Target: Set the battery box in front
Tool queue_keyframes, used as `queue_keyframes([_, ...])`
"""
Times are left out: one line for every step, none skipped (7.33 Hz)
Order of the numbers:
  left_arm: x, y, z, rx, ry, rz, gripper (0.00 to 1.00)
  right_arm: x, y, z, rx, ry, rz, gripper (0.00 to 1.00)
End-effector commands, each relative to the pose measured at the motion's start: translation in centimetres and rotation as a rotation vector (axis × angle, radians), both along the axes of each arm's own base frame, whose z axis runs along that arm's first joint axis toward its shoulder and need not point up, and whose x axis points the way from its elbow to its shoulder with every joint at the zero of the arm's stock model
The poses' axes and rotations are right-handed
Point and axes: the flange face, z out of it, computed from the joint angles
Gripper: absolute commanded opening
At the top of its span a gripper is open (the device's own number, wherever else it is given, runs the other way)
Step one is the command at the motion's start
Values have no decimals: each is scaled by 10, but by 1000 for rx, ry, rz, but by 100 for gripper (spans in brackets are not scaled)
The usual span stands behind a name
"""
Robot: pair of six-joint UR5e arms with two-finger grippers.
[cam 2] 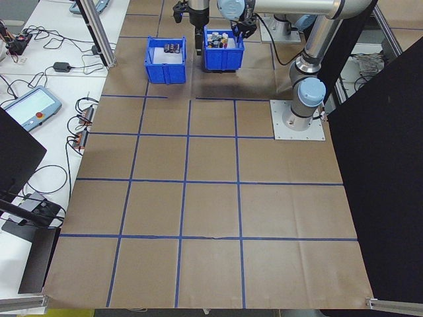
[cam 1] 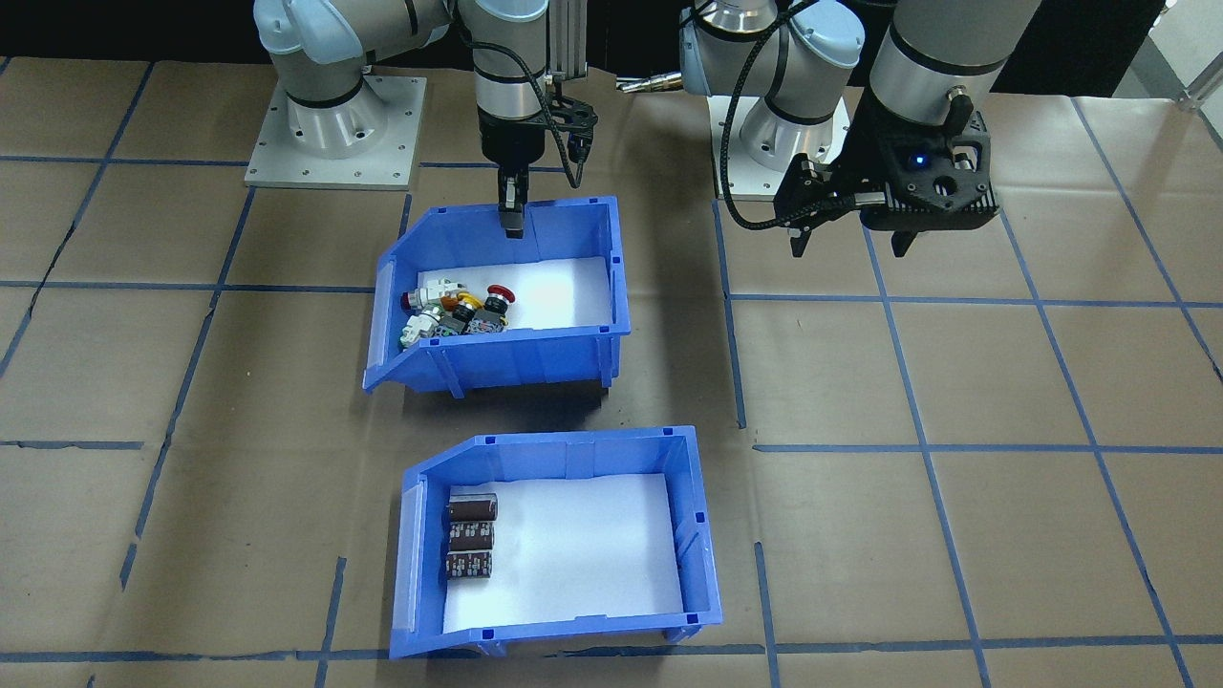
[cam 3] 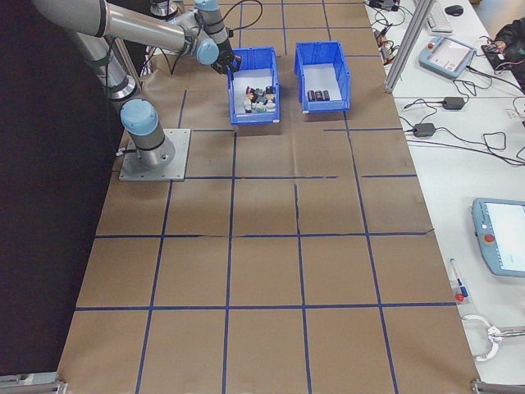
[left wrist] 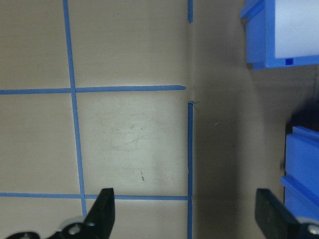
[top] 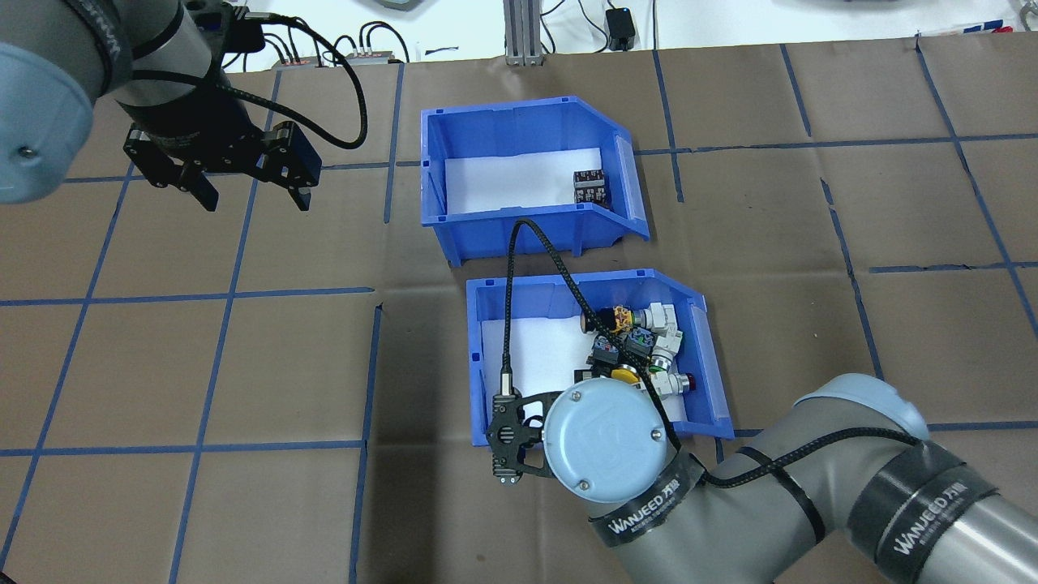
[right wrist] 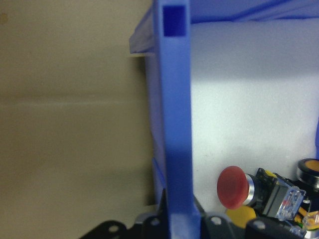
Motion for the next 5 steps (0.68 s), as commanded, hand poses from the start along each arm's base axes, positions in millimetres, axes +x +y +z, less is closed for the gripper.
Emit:
queue_keyframes([0,3,-5,3,0,7,99,1,-4,-4,-12,42,-12,0])
queue_keyframes([0,4,-3,0,1,7,99,1,-4,-4,-11,43,-12,0])
queue_keyframes([0,4,-4,2,-2,1,99,2,-3,-6,-2,35,-12,8])
queue_keyframes([0,4,-5,3,-2,6,99,3,-3,-7,-1,28,-39,17])
queue_keyframes([0,4,-5,4,-2,3,99,3,-4,-5,-5,23,-52,17])
